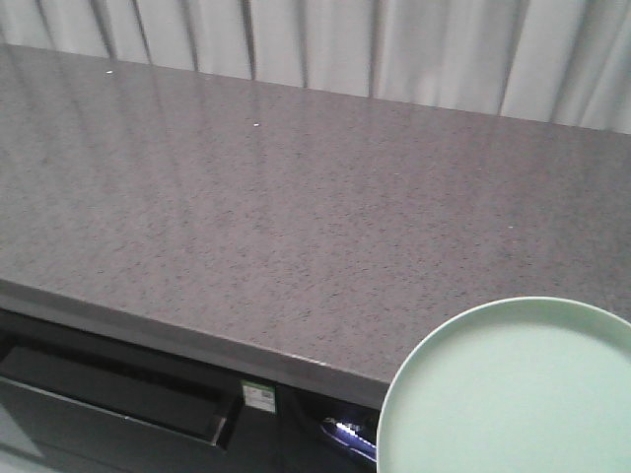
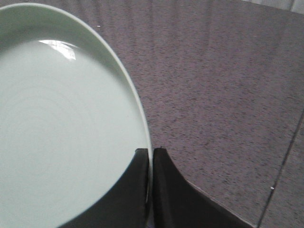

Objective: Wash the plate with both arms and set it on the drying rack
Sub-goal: 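Drive backward and turn away from the counter holding the plate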

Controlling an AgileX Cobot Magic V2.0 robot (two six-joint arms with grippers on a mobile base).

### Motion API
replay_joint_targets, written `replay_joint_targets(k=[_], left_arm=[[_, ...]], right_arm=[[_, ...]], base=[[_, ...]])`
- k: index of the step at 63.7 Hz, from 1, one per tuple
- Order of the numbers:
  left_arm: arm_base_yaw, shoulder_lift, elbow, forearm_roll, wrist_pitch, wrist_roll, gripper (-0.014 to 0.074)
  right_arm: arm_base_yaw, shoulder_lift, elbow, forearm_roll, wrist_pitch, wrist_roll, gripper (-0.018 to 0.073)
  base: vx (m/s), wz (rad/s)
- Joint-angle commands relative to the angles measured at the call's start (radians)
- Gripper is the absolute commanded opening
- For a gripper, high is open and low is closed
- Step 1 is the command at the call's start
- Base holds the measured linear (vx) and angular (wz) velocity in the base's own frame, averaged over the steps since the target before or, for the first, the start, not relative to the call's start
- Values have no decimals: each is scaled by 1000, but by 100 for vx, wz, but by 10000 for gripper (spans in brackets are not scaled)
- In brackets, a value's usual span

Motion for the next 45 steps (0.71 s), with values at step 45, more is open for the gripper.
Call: replay_joint_targets(k=[45], left_arm=[[-4,-16,21,-7,-72,-11,-6]], right_arm=[[0,16,-24,20,-67,1,-2]], base=[[-15,65]])
